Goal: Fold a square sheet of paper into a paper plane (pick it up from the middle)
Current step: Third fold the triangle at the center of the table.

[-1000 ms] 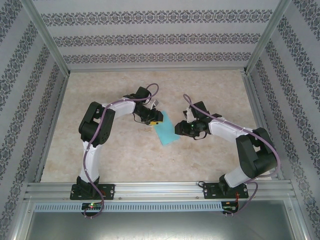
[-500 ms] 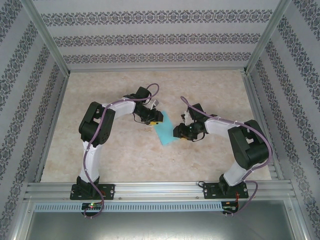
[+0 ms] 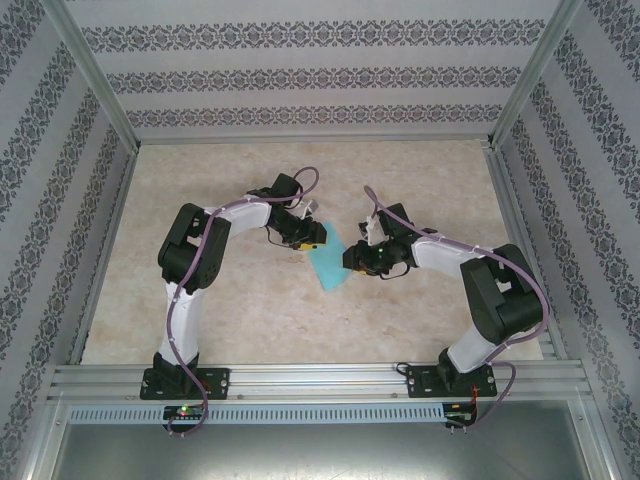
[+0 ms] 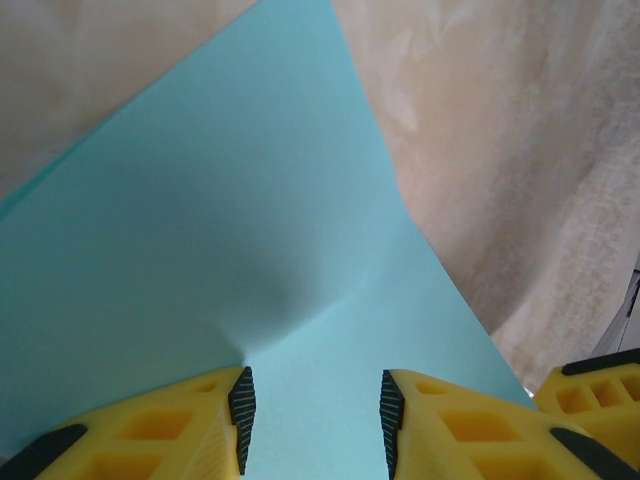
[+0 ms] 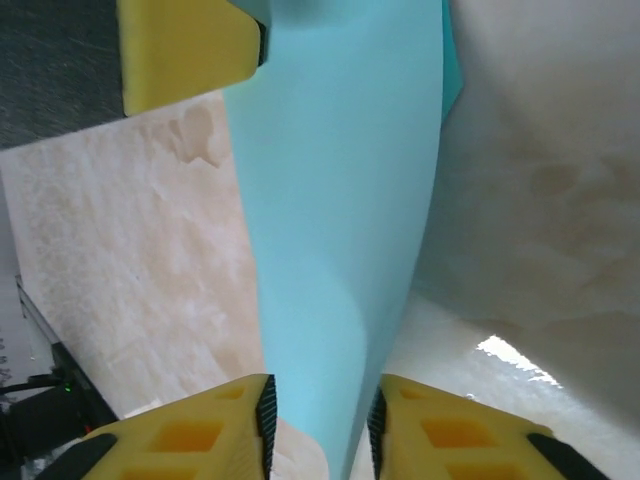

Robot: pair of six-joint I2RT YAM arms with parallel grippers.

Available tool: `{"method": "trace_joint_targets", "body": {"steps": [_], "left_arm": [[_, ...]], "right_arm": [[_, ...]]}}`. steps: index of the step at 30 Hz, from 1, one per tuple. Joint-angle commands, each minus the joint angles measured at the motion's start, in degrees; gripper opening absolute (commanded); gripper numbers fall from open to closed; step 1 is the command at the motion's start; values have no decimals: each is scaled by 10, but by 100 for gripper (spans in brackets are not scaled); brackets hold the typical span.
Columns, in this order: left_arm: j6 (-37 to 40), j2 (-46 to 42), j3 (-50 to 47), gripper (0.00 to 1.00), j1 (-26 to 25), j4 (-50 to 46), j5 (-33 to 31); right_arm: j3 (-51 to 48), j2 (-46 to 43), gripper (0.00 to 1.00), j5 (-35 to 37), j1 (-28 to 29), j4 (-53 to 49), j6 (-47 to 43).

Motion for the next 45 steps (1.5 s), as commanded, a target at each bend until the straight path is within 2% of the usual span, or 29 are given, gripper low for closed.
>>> {"method": "trace_joint_targets", "body": {"steps": [1, 10, 14, 29, 45], "left_arm": [[18, 24, 7, 42, -6, -26, -4], [22, 24, 11, 42, -6, -33, -6], [26, 24, 10, 42, -7, -37, -7], [30, 23, 5, 42, -7, -35, 0], [33, 24, 4, 42, -6, -33, 3]], "right_arm": [[-2, -14, 25, -18, 5, 9, 6], [18, -2, 9, -26, 24, 16, 17], [28, 18, 6, -33, 35, 34, 29], [39, 87, 5, -25, 45, 137, 116], [76, 125, 5, 0, 64, 96, 100]]}}
